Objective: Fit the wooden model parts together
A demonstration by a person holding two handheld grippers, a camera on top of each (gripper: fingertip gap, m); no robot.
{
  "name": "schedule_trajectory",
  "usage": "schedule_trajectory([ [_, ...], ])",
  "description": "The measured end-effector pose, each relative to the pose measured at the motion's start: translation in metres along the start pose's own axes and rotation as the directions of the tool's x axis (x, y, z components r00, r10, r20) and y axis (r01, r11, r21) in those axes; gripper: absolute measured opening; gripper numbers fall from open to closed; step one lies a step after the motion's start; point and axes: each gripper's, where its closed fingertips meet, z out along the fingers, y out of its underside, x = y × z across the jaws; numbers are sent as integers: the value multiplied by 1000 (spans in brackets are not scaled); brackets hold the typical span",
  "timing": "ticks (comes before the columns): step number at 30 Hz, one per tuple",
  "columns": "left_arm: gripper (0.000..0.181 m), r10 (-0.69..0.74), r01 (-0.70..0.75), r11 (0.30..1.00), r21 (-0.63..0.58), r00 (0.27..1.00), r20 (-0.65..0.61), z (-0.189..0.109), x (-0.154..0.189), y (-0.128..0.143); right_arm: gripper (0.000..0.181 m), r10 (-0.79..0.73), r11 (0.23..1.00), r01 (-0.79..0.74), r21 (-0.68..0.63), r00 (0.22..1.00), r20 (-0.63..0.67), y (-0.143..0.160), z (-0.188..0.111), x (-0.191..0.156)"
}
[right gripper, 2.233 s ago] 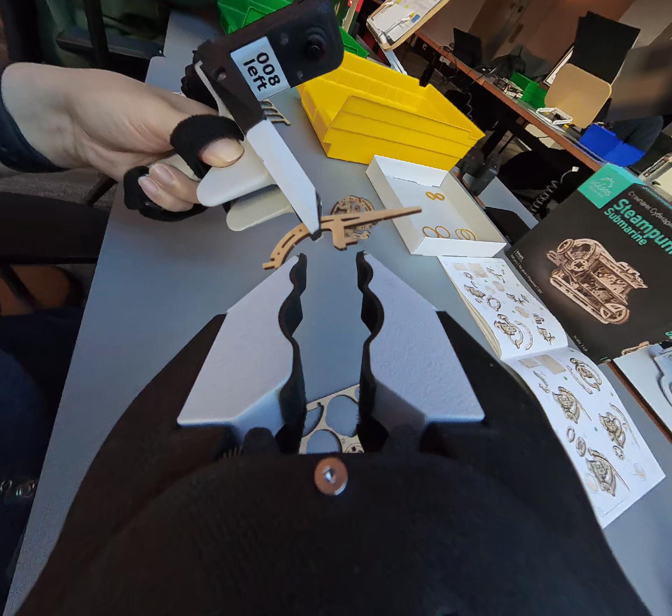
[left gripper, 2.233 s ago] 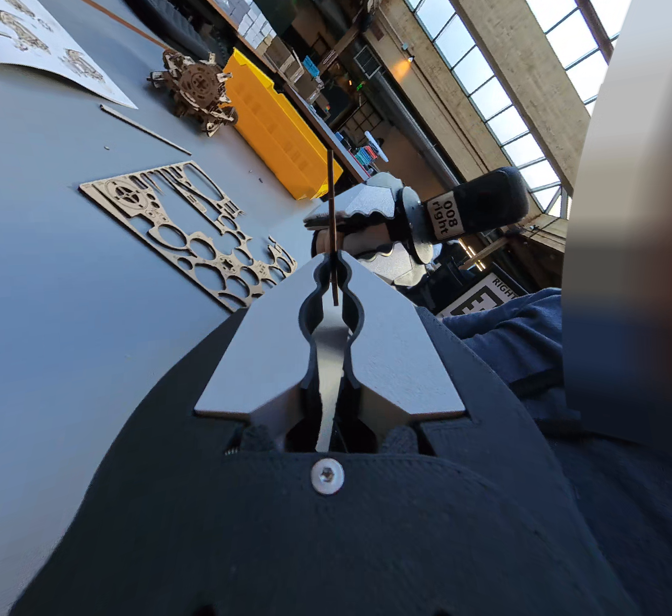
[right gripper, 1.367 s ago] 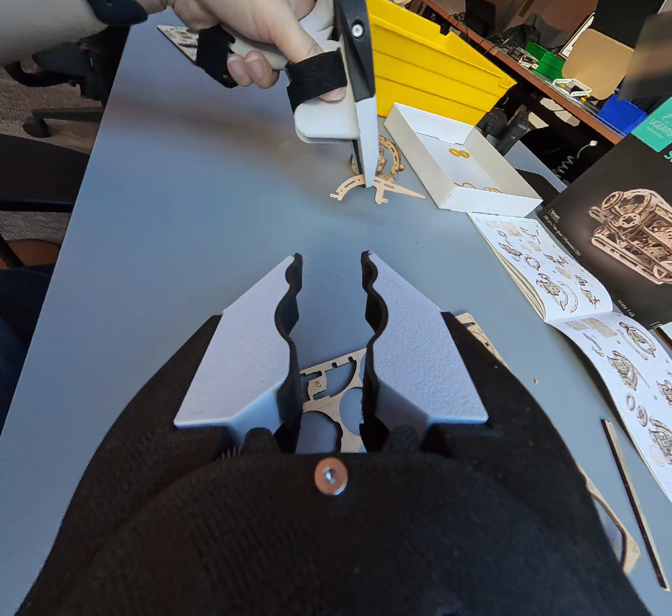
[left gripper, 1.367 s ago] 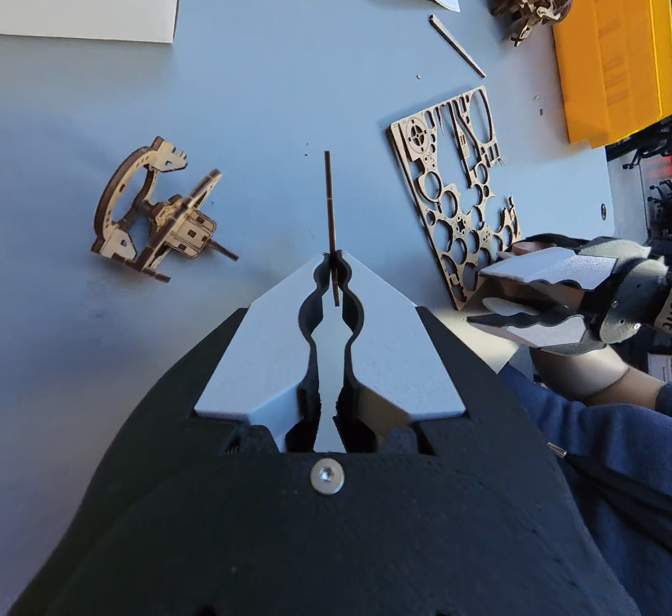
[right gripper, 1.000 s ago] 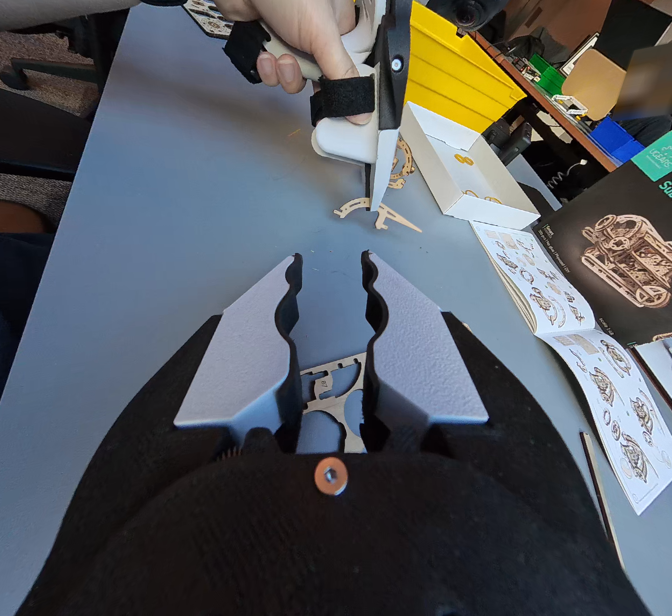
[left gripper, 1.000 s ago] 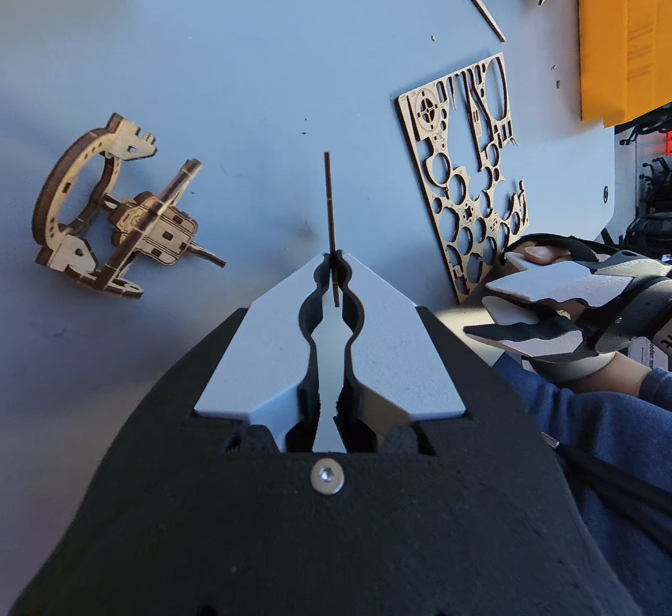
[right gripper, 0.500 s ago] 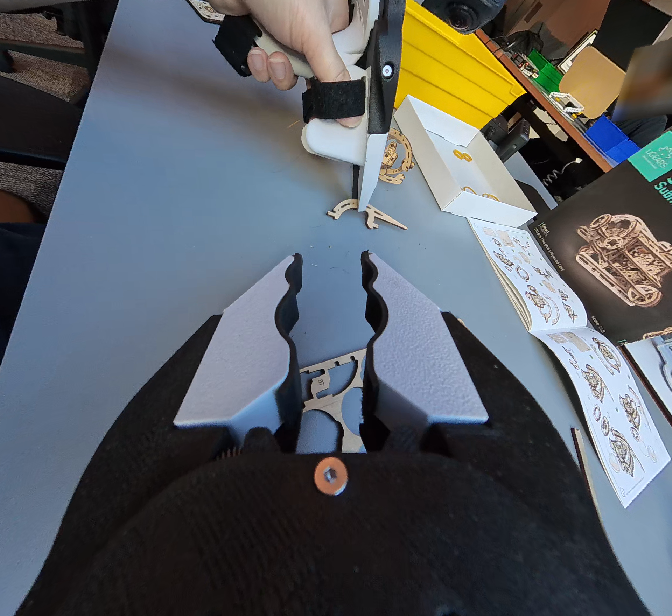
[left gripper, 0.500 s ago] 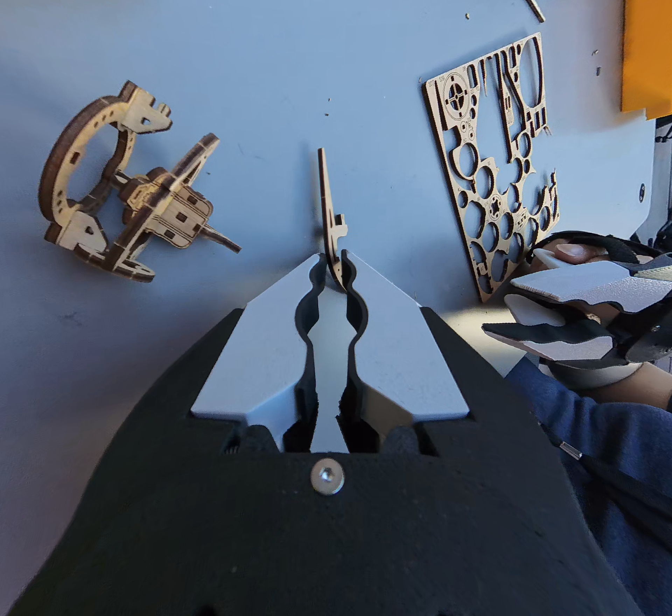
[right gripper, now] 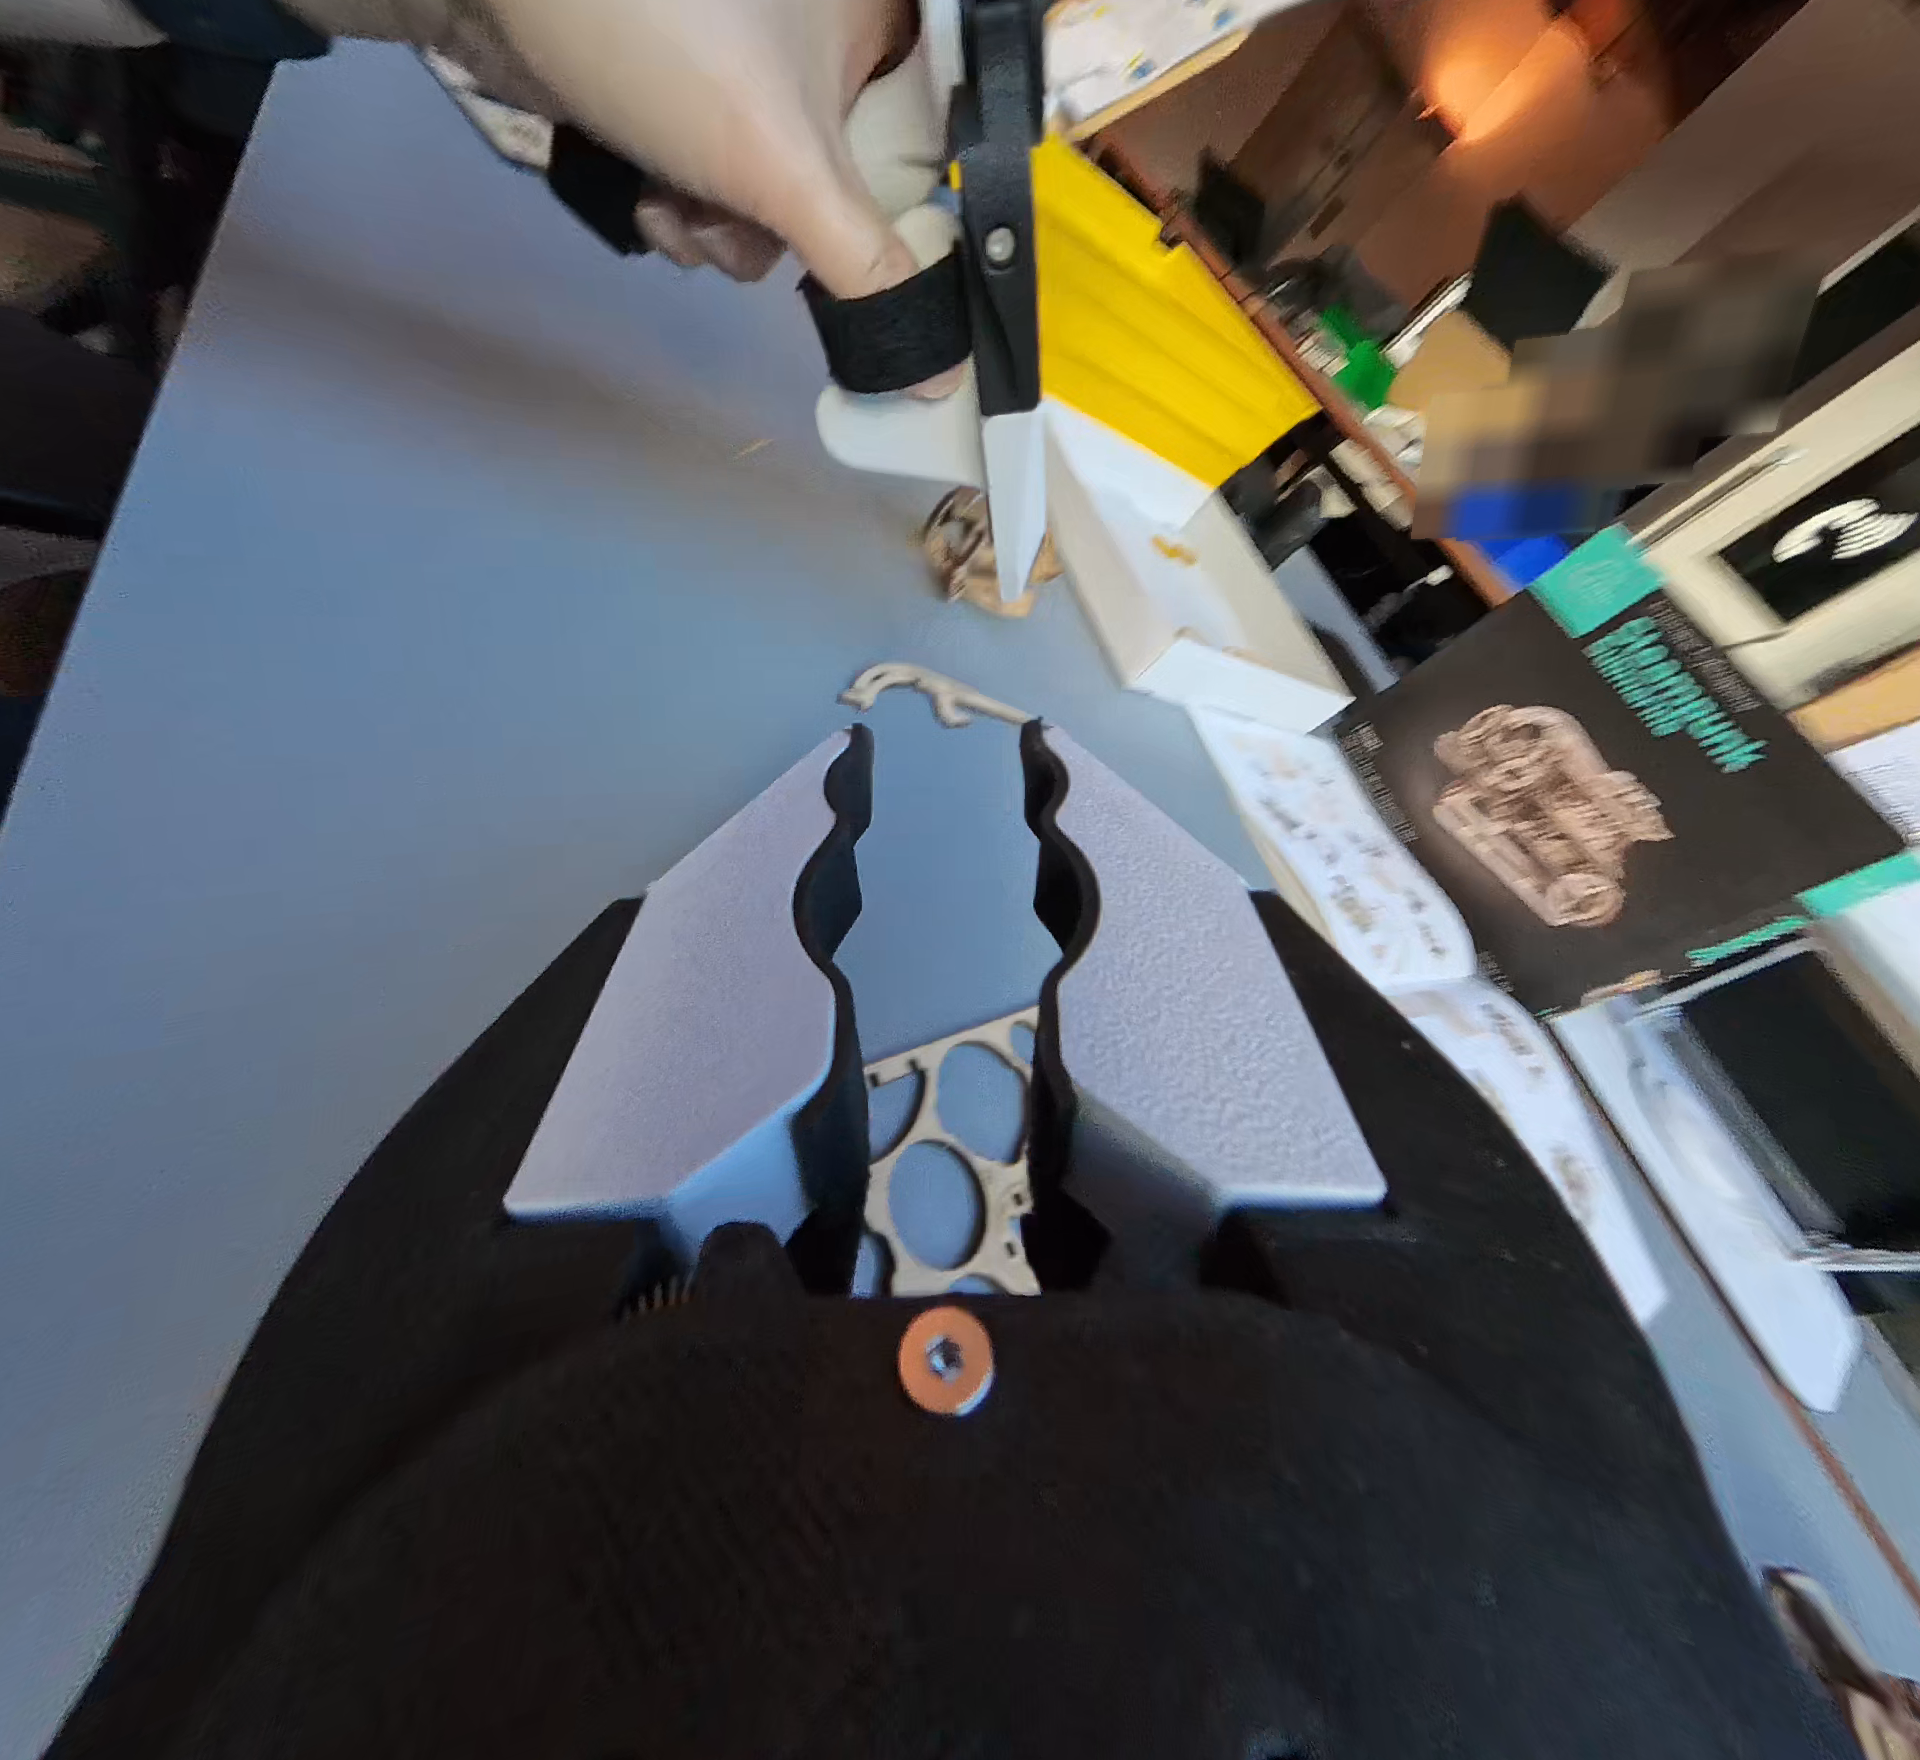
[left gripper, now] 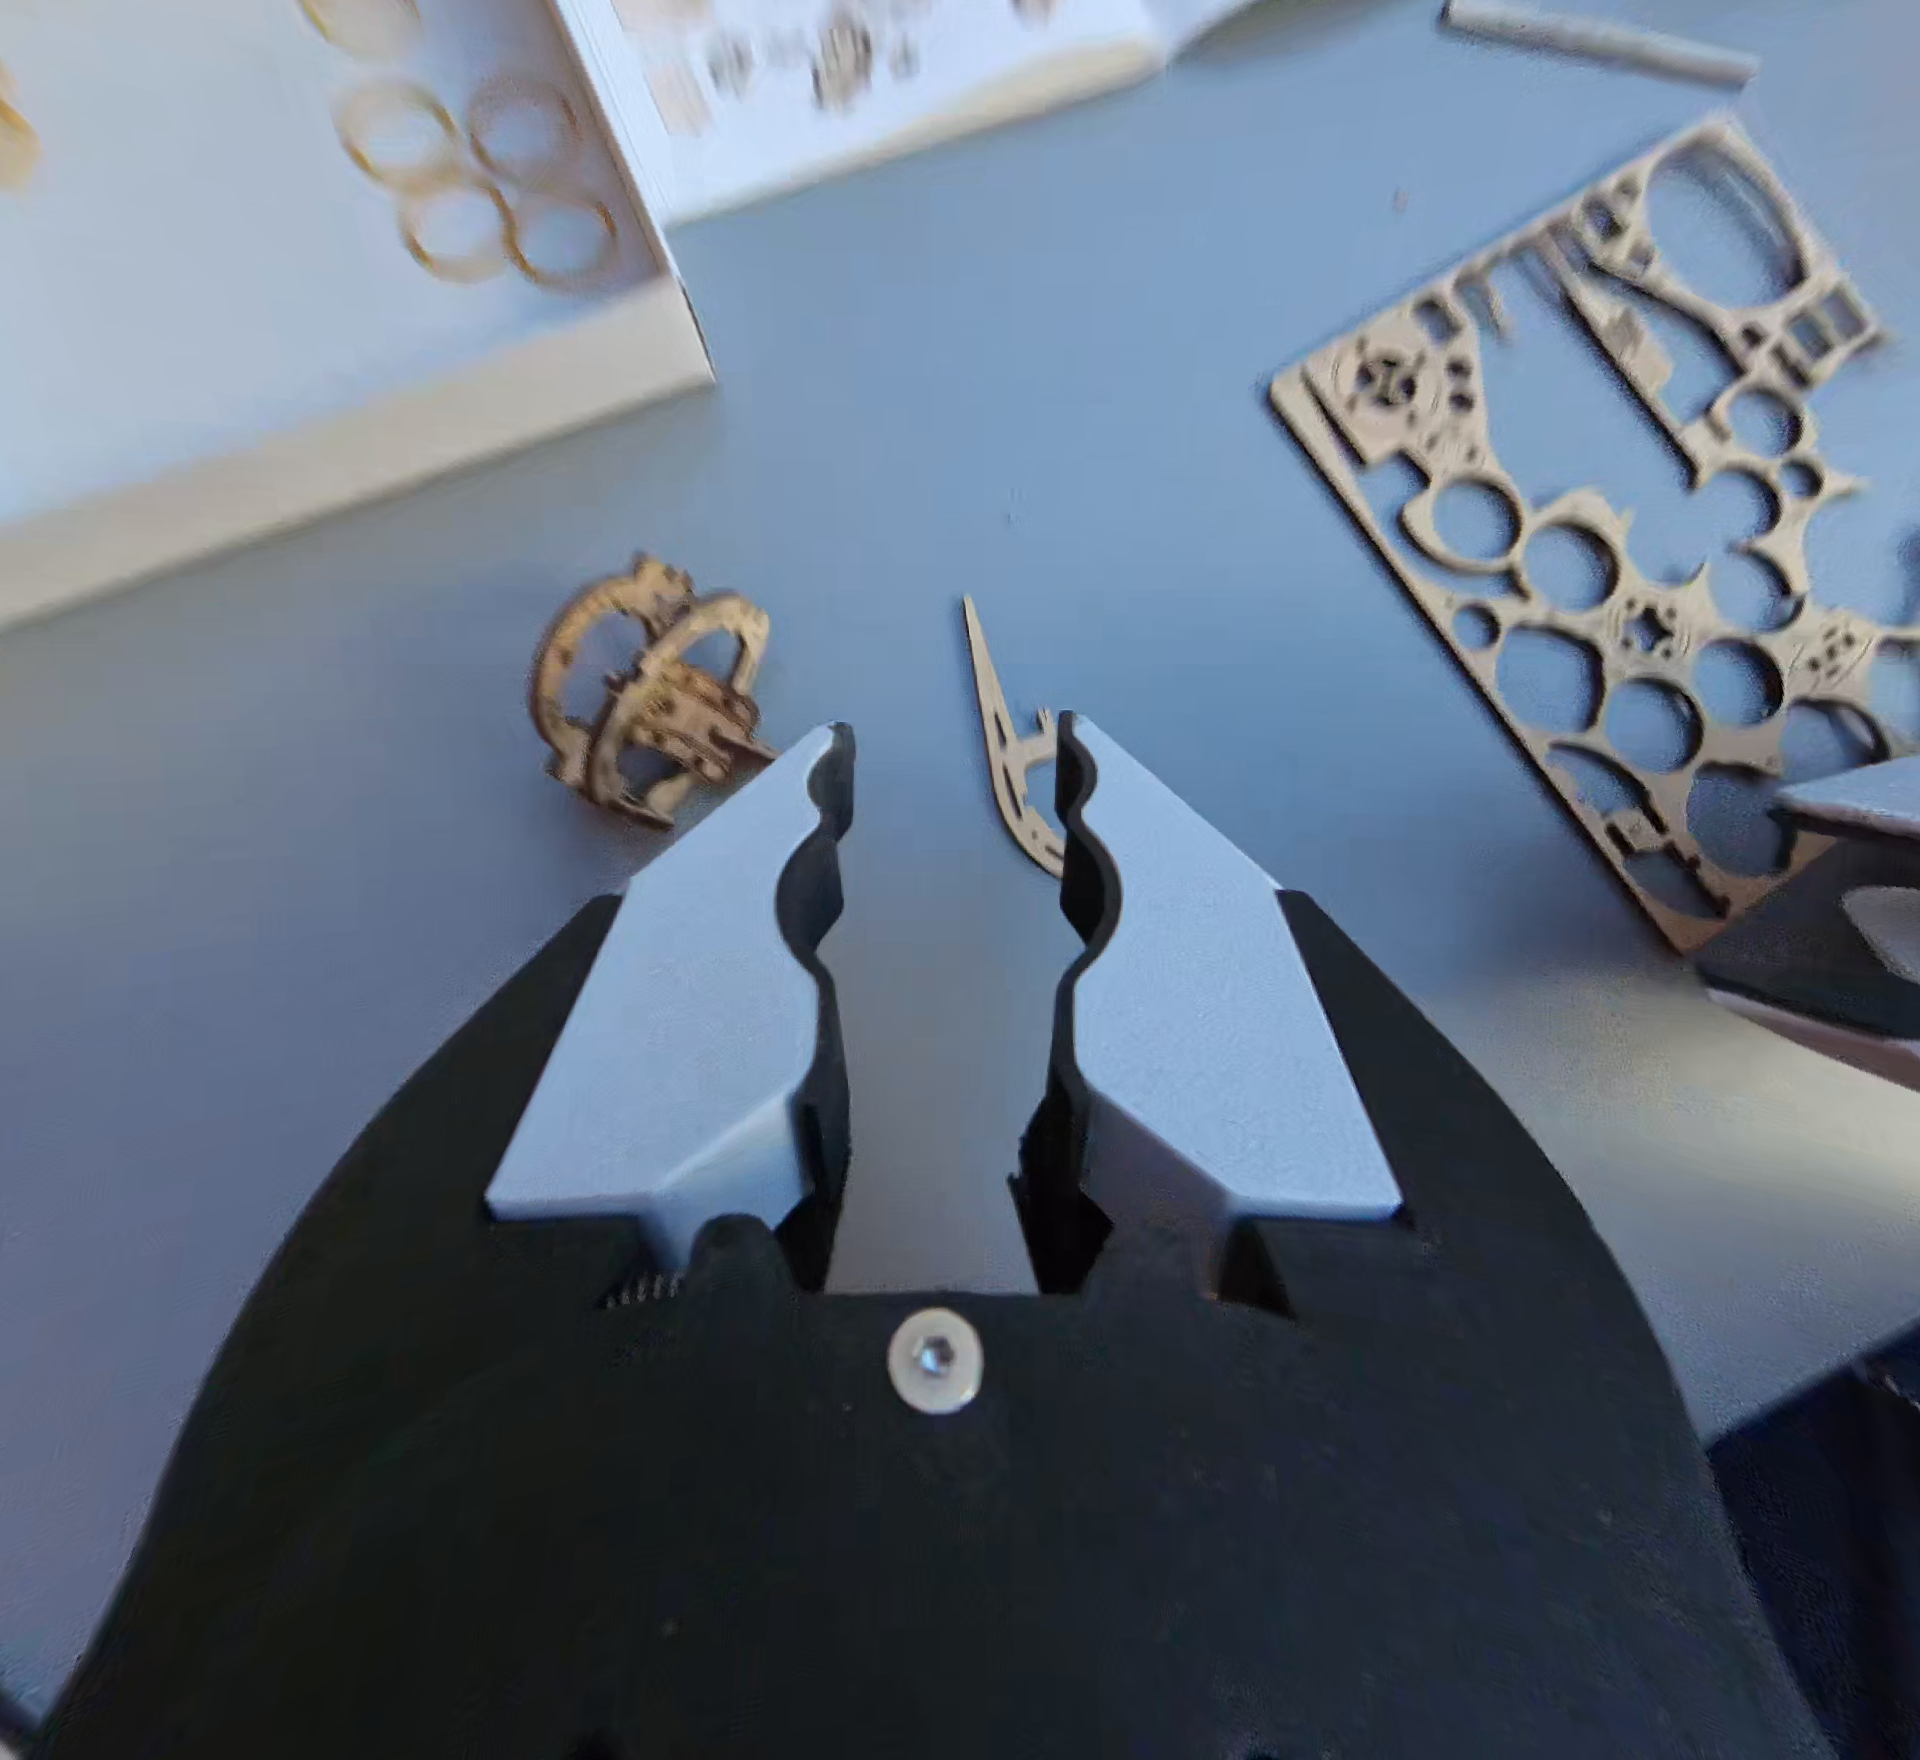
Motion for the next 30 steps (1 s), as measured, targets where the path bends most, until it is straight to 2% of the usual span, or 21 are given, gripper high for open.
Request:
schedule_trajectory([
  [1, 40, 36, -40, 991, 129, 999, 35, -14, 1, -19, 28, -21, 999, 23, 42, 998, -55, -8, -5, 8],
  [3, 50, 113, -133, 924, 358, 991, 76, -43, 10, -49, 31, -3, 995, 17, 94, 990, -144, -18, -13, 23],
  [5, 63, 167, -207, 821, 533, 978, 122, -67, 19, -67, 40, 37, 993, -9, 115, 969, -242, -17, -19, 44],
  [6, 70, 172, -225, 775, 590, 974, 145, -76, 20, -71, 44, 44, 993, -10, 115, 953, -299, -15, -24, 56],
  [8, 66, 199, -230, 733, 640, 972, 122, -83, 29, -68, 46, 45, 990, 13, 141, 916, -399, -15, -38, 77],
  [9, 68, 203, -218, 729, 649, 974, 99, -82, 32, -65, 50, 58, 988, 9, 152, 902, -428, -15, -44, 84],
  [12, 78, 209, -201, 727, 656, 976, 67, -77, 37, -54, 78, 157, 979, -67, 191, 846, -510, -12, -66, 109],
  [14, 90, 227, -229, 733, 641, 970, 87, -70, 36, -47, 80, 174, 980, -91, 176, 824, -539, -2, -79, 121],
  [15, 101, 235, -244, 737, 630, 967, 99, -66, 35, -43, 81, 178, 982, -113, 152, 822, -541, 7, -84, 125],
  [17, 106, 255, -262, 749, 609, 962, 100, -59, 36, -38, 82, 190, 982, -164, 96, 817, -545, 31, -96, 133],
  [18, 106, 259, -267, 751, 604, 960, 102, -57, 36, -37, 87, 188, 981, -178, 73, 805, -563, 42, -104, 140],
  [19, 106, 261, -270, 750, 604, 960, 104, -56, 36, -37, 100, 202, 975, -215, 49, 781, -591, 55, -113, 147],
  [21, 106, 250, -256, 764, 593, 964, 94, -52, 35, -37, 92, 227, 959, -284, -7, 781, -582, 78, -123, 150],
  [22, 107, 240, -244, 778, 579, 967, 85, -48, 35, -37, 82, 218, 955, -294, -35, 780, -587, 87, -129, 151],
  [23, 109, 230, -231, 789, 569, 970, 76, -46, 34, -36, 61, 200, 956, -285, -65, 799, -567, 94, -132, 147],
  [24, 109, 221, -223, 797, 561, 973, 72, -43, 33, -36, 54, 185, 956, -281, -87, 803, -567, 99, -135, 146],
  [26, 109, 212, -216, 805, 552, 975, 72, -41, 31, -35, 54, 182, 950, -294, -109, 801, -570, 108, -138, 143],
  [30, 107, 213, -215, 813, 541, 975, 68, -38, 30, -32, 72, 222, 938, -332, -99, 796, -564, 116, -132, 141],
])
